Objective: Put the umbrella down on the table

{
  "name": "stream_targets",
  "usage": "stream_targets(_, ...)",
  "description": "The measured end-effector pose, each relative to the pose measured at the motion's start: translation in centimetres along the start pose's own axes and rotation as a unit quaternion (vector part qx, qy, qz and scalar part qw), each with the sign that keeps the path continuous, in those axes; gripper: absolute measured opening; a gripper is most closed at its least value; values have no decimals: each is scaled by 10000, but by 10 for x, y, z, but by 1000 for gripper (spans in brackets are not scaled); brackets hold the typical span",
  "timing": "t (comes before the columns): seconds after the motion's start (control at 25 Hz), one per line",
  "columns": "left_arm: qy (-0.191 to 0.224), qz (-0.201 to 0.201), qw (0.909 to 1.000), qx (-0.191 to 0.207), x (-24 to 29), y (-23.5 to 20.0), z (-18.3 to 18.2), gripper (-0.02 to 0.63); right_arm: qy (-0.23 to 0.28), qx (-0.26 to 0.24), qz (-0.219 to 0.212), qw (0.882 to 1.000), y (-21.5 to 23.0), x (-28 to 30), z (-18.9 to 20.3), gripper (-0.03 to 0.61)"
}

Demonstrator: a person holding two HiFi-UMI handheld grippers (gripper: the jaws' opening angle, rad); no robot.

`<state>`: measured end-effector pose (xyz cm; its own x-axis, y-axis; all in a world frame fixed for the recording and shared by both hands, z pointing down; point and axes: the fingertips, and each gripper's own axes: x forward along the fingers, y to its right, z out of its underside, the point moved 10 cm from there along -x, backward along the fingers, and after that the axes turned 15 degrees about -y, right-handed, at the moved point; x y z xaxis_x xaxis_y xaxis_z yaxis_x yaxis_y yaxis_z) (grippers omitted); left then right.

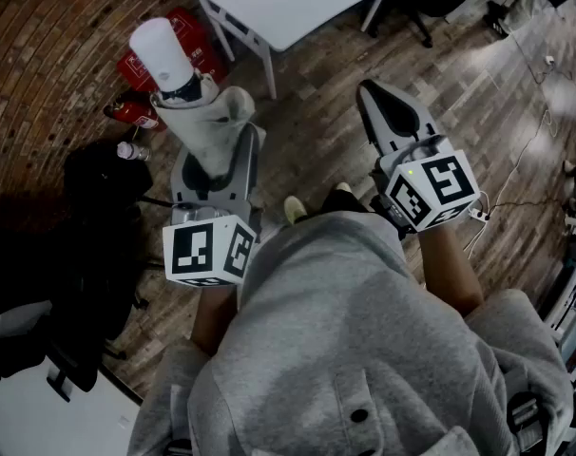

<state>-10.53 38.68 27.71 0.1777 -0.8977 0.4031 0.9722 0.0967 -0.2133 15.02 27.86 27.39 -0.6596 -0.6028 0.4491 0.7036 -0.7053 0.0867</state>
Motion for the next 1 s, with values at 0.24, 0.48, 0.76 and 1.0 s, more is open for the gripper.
stream_targets(0.24,-20,32,10000,-6,-3,-1,0,267,75,79,-44,9999,-4,-3,-1,32)
stream_targets(0.48,-26,68,10000,-25,-4,-1,1,267,116,106,-47,9999,-5,-5,-2,32)
stream_targets(0.76,-17,54,10000,-5,-3,-1,0,267,44,51,10,10000,-7,-3,-3,32)
stream_targets(1.0,-60,40,10000,-11,2,-1,2,267,61,86,-6,9999,-1,1,1,32)
